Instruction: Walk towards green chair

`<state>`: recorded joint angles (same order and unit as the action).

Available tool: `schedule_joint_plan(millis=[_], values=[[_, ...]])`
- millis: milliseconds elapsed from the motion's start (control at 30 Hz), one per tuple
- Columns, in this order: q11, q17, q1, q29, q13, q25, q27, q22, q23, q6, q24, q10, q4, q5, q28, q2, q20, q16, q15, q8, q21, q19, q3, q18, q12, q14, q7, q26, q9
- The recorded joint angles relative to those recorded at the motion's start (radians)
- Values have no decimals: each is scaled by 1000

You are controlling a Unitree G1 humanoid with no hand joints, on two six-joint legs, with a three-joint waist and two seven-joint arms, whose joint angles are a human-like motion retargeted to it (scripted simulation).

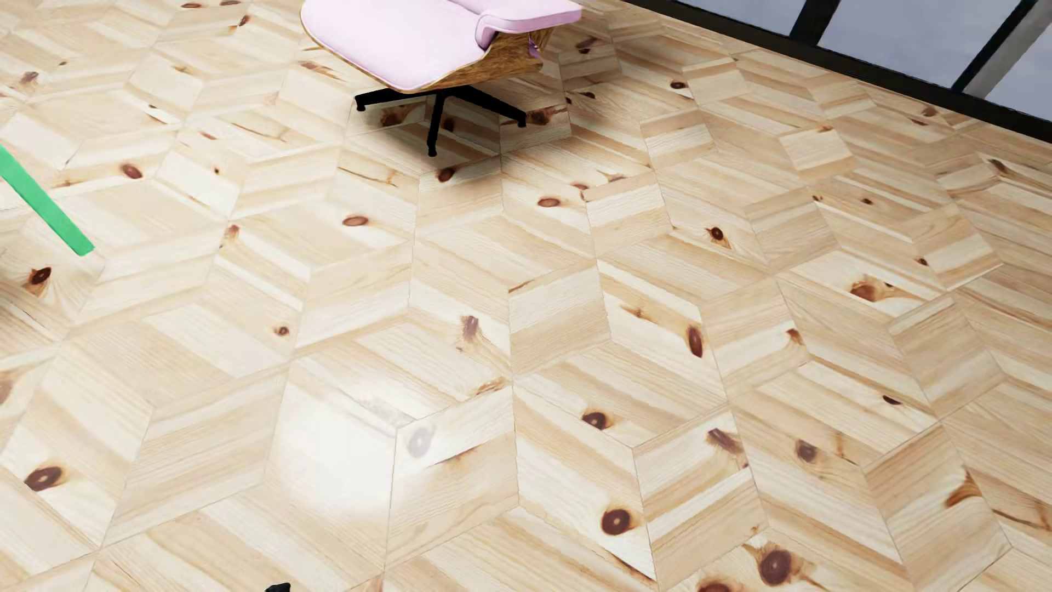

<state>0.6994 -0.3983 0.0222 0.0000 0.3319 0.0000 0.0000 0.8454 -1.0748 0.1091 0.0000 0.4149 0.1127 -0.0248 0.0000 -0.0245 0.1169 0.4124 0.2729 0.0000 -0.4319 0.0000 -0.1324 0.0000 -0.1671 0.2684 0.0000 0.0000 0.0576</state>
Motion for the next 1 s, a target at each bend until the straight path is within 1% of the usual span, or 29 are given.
schedule_joint_plan(millis=[67, 133, 200, 267, 333, 400, 467, 500, 533, 567, 600, 667, 700, 733, 767, 800, 833, 867, 900, 933, 967, 1000], values=[[-37, -2, -14, 0, 32, 0, 0, 50, -3, -14, 0, -4, -23, -7, 0, 20, 13, -16, -31, 0, -5, 0, -31, 0, 44, 19, 0, 0, -10], [-49, -7, -14, 0, 62, 0, 0, 43, -9, -25, 0, -9, -23, -6, 0, 43, 57, -35, -51, 0, -17, 0, -57, 0, 56, -23, 0, 0, -4], [-60, -12, -26, 0, 90, 0, 0, 1, -23, -31, 0, -6, -36, -4, 0, 64, 123, -50, -77, 0, -11, 0, -70, 0, 33, -46, 0, 0, 16], [-89, -10, -45, 0, 114, 0, 0, -11, -34, -43, 0, -4, -57, -16, 0, 102, 163, -58, -97, 0, 4, 0, -58, 0, -18, -52, 0, 0, 28], [-136, -12, -69, 0, 119, 0, 0, 41, -30, -49, 0, -5, -70, -31, 0, 161, 155, -67, -90, 0, 3, 0, -29, 0, -74, -78, 0, 0, 44], [-190, -21, -97, 0, 108, 0, 0, 133, -12, -44, 0, -3, -83, -29, 0, 236, 147, -71, -44, 0, 3, 0, -1, 0, -119, -116, 0, 0, 69], [-234, -27, -124, 0, 89, 0, 0, 216, 5, -48, 0, 2, -90, -25, 0, 318, 168, -63, -9, 0, 10, 0, 11, 0, -150, -155, 0, 0, 94], [-250, -30, -138, 0, 81, 0, 0, 245, 15, -52, 0, 4, -93, -19, 0, 356, 182, -58, -6, 0, 12, 0, 8, 0, -161, -173, 0, 0, 104], [-197, -32, -153, 0, 77, 0, 0, 268, 24, -58, 0, 8, -95, -10, 0, 392, 195, -55, -28, 0, 13, 0, 1, 0, -168, -190, 0, 0, 113], [-431, -32, -170, 0, 77, 0, 0, 282, 33, -67, 0, 11, -96, 1, 0, 426, 204, -52, -95, 0, 13, 0, -10, 0, -172, -204, 0, 0, 119], [-431, -30, -191, 0, 82, 0, 0, 288, 42, -80, 0, 15, -95, 11, 0, 453, 211, -50, -118, 0, 14, 0, -25, 0, -172, -213, 0, 0, 123], [-428, -27, -247, 0, 112, 0, 0, 269, 73, -109, 0, 24, -98, 24, 0, 471, 215, -47, -72, 0, 23, 0, -68, 0, -168, -216, 0, 0, 126], [-491, -24, -282, 0, 132, 0, 0, 236, 101, -123, 0, 29, -101, 30, 0, 467, 214, -44, -47, 0, 30, 0, -92, 0, -167, -215, 0, 0, 126], [-270, -23, -315, 0, 146, 0, 0, 182, 128, -133, 0, 38, -104, 34, 0, 467, 212, -41, -40, 0, 29, 0, -117, 0, -170, -213, 0, 0, 124], [-238, -23, -333, 0, 142, 0, 0, 114, 143, -129, 0, 49, -110, 34, 0, 492, 217, -41, -63, 0, 23, 0, -143, 0, -174, -214, 0, 0, 114], [-157, -26, -332, 0, 113, 0, 0, 55, 137, -99, 0, 59, -120, 31, 0, 565, 236, -50, -153, 0, 22, 0, -158, 0, -169, -232, 0, 0, 98], [-38, -31, -331, 0, 63, 0, 0, 26, 114, -50, 0, 69, -127, 39, 0, 653, 268, -66, -251, 0, 25, 0, -147, 0, -155, -285, 0, 0, 88], [63, -36, -329, 0, 5, 0, 0, 27, 95, -7, 0, 96, -128, 60, 0, 697, 315, -77, -289, 0, 26, 0, -122, 0, -137, -371, 0, 0, 89], [125, -36, -307, 0, -43, 0, 0, 36, 101, 20, 0, 159, -126, 85, 0, 692, 375, -75, -266, 0, 25, 0, -103, 0, -122, -452, 0, 0, 94], [148, -33, -254, 0, -73, 0, 0, 40, 131, 32, 0, 266, -124, 104, 0, 655, 415, -70, -216, 0, 23, 0, -96, 0, -112, -476, 0, 0, 98], [141, -28, -178, 0, -88, 0, 0, 38, 167, 34, 0, 409, -118, 119, 0, 599, 412, -70, -172, 0, 23, 0, -92, 0, -113, -416, 0, 0, 99], [122, -24, -84, 0, -97, 0, 0, 25, 199, 26, 0, 563, -104, 125, 0, 541, 379, -70, -146, 0, 13, 0, -82, 0, -122, -299, 0, 0, 96]])
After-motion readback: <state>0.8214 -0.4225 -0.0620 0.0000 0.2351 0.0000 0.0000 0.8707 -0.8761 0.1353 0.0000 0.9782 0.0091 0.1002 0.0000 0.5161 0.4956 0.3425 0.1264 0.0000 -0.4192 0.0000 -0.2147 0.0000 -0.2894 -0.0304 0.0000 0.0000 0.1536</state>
